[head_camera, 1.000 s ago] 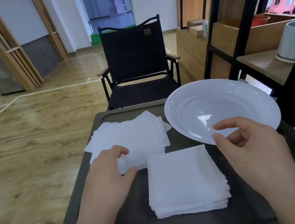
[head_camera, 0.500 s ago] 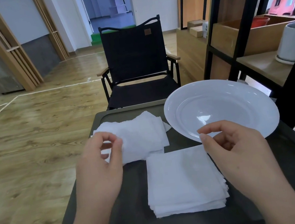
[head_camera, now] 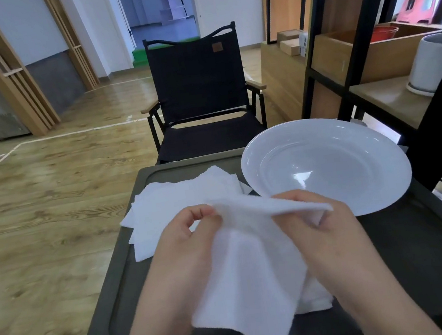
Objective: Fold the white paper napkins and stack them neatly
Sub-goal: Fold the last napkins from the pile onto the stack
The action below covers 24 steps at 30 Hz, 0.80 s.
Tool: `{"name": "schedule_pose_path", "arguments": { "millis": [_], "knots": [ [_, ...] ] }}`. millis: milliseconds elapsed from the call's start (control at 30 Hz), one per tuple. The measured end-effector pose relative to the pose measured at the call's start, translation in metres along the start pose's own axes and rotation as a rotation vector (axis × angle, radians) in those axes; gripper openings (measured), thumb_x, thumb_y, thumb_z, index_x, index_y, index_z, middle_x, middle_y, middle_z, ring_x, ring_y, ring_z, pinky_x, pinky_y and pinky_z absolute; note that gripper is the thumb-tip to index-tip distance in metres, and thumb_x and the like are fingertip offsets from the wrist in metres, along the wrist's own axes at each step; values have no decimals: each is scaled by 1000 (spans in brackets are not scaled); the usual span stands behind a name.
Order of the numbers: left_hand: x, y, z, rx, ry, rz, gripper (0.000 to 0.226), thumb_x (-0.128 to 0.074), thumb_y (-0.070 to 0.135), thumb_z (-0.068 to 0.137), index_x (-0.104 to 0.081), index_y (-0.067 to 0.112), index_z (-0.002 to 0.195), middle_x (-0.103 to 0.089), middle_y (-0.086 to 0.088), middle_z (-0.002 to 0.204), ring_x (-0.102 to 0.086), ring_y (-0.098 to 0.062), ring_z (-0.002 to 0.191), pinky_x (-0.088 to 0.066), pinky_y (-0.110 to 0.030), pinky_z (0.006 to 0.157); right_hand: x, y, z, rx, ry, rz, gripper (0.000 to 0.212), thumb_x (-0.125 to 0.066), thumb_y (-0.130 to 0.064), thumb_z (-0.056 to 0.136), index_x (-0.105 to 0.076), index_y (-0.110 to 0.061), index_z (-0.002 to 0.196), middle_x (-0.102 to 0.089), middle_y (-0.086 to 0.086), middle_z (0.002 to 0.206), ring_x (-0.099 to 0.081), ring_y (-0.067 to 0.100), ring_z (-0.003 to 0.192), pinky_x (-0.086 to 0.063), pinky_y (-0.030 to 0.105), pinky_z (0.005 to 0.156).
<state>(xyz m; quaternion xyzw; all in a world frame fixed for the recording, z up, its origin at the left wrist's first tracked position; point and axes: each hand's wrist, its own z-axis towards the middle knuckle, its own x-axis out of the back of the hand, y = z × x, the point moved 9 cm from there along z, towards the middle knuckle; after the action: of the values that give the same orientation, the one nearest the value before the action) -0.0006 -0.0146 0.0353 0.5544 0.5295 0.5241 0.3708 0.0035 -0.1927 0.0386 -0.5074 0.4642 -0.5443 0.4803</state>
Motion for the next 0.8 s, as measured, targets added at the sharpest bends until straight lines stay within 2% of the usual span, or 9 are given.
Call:
{"name": "schedule_pose_path", "arguments": {
  "millis": [100,200,267,400,533,567,667,733,800],
  "knots": [
    [-8,5,-5,-10,-87,23,18,-57,36,91,-58,46,106,-70,6,73,-68,-5,64,-49,-15,62,9,14,2,-91,89,118,13,-59,-31,92,-69,-33,99,-75,-13,90,-71,5,84,-54,27,71],
    [-13,12,-9,-97,-159,-50,44,-57,27,92,-45,59,120,-63,-18,74,-69,-29,75,-55,-48,82,11,18,3,-155,114,131,30,-58,-37,92,-52,-46,121,-65,-14,103,-64,6,94,-52,29,77],
    [-7,22,-10,-185,-137,-89,48,-55,24,94,-46,64,118,-54,-29,74,-61,-36,74,-49,-58,87,13,19,2,-188,103,138,40,-59,-43,90,-47,-51,127,-66,-7,102,-66,11,93,-54,35,85],
    [2,37,-13,-311,-74,-164,28,-56,30,94,-62,50,112,-48,-42,79,-47,-40,70,-40,-46,71,16,6,3,-130,44,139,52,-64,-50,78,-46,-60,125,-74,2,85,-74,18,80,-59,40,80],
    [0,40,-15,-397,-73,-68,20,-69,40,78,-73,39,98,-53,-7,60,-50,-30,63,-45,-35,61,18,-13,2,41,-26,88,53,-68,-54,62,-60,-58,115,-61,4,63,-64,20,74,-55,35,85],
    [0,40,-15,-398,-65,-53,18,-75,35,77,-74,38,95,-66,6,65,-61,-27,67,-53,-40,66,18,-14,1,74,-38,52,49,-71,-48,65,-64,-54,113,-61,-1,64,-63,17,75,-55,33,85],
    [4,33,-11,-375,-31,26,20,-77,21,77,-75,37,89,-76,3,82,-71,-23,81,-57,-47,82,19,-10,3,104,-18,-24,36,-78,-27,76,-72,-46,105,-73,-11,85,-68,8,87,-56,29,84],
    [8,28,-8,-371,6,64,22,-78,21,75,-75,39,86,-69,-5,70,-59,-31,64,-54,-41,71,20,-7,4,117,13,-103,32,-79,-24,76,-74,-46,98,-72,-14,84,-65,5,76,-53,21,77],
    [15,27,-6,-383,59,112,22,-79,22,74,-75,41,83,-47,-3,58,-38,-21,54,-40,-27,57,20,-7,3,141,24,-196,28,-80,-26,75,-75,-45,95,-69,-16,82,-59,5,68,-49,17,71]
  ]
}}
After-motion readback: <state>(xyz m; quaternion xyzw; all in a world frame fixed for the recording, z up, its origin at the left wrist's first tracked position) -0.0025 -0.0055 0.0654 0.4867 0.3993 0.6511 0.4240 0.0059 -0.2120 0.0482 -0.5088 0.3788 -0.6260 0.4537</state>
